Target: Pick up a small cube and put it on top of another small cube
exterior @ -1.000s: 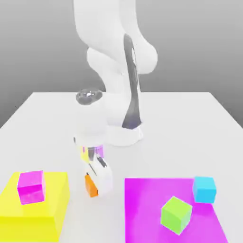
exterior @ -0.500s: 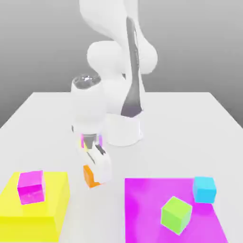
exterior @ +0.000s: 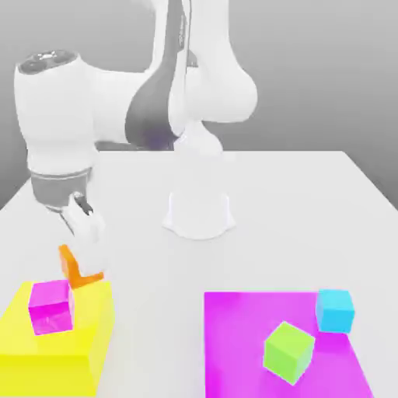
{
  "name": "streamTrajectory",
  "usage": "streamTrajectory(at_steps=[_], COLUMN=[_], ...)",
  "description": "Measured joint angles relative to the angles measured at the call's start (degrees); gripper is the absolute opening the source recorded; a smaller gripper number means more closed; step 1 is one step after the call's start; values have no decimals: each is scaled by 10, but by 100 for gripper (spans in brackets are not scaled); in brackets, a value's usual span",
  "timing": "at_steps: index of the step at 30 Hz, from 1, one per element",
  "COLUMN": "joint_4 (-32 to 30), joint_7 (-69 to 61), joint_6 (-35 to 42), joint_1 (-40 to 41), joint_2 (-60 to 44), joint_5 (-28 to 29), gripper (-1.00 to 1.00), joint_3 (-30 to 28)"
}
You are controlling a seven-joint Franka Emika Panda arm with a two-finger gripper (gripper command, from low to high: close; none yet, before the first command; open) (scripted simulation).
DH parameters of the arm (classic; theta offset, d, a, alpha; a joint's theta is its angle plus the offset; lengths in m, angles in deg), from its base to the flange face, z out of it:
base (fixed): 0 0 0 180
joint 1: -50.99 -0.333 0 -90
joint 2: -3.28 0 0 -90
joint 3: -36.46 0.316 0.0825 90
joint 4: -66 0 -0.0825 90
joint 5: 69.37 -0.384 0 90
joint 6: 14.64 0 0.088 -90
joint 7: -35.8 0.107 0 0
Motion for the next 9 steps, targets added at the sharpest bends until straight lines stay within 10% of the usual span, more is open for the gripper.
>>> streamTrajectory(at_steps=[5, 6, 9], joint_4=[23, 20, 20], joint_7=[-35, -36, -37], joint_6=[-31, -47, -47], joint_1=[5, 5, 5], joint_2=[-54, -67, -67], joint_5=[-9, -10, -10], gripper=[-100, 100, 100], joint_3=[-6, -6, -6])
